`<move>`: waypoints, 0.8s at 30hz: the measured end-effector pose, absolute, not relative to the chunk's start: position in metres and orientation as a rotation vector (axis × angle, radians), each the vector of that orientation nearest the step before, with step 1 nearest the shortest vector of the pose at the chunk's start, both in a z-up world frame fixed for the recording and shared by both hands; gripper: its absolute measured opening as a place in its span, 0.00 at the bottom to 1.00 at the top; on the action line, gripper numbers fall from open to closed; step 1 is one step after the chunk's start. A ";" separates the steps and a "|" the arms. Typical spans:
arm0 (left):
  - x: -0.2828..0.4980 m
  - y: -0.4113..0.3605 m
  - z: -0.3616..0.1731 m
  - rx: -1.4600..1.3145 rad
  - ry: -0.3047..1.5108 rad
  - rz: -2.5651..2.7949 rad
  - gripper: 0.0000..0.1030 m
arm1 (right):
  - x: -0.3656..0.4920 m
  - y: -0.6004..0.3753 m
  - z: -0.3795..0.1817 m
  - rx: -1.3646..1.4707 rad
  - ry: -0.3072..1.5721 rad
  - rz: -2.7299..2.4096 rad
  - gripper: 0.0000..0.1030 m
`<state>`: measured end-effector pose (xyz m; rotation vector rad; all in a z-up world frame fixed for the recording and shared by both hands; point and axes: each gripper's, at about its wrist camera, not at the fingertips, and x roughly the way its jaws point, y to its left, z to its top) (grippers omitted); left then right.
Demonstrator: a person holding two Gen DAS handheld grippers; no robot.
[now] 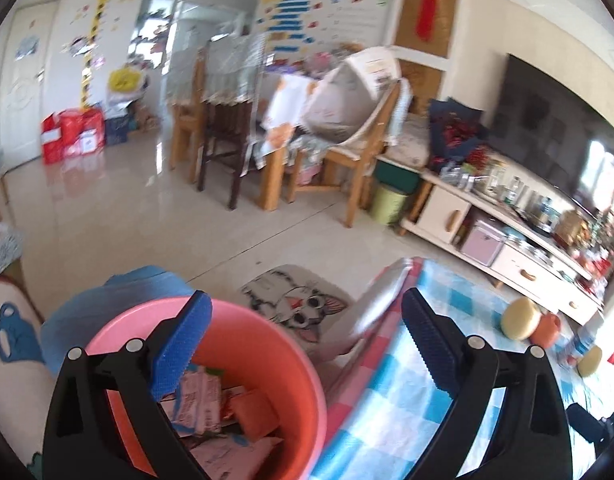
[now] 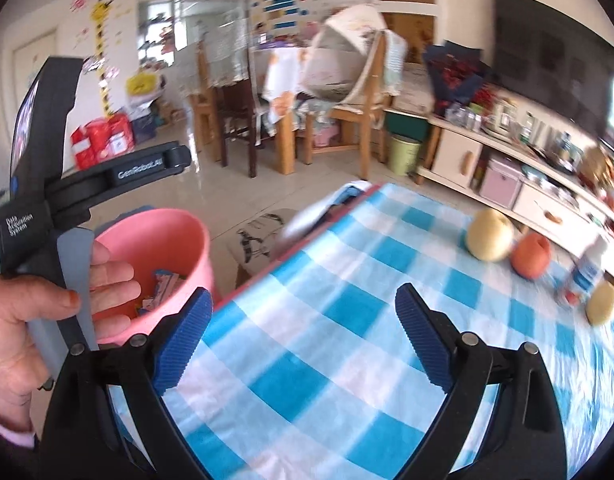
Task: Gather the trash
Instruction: 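Bring both open tools back over the table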
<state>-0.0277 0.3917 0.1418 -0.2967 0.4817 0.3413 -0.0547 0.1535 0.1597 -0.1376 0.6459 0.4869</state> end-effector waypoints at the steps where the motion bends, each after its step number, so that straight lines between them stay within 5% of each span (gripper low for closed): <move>1: -0.026 0.384 0.143 -0.285 0.476 0.324 0.92 | -0.057 0.145 0.161 -0.128 0.643 0.472 0.91; 24: -0.056 0.187 0.173 -0.078 0.477 -0.048 0.95 | -0.118 -0.039 0.168 -0.018 0.580 0.160 0.96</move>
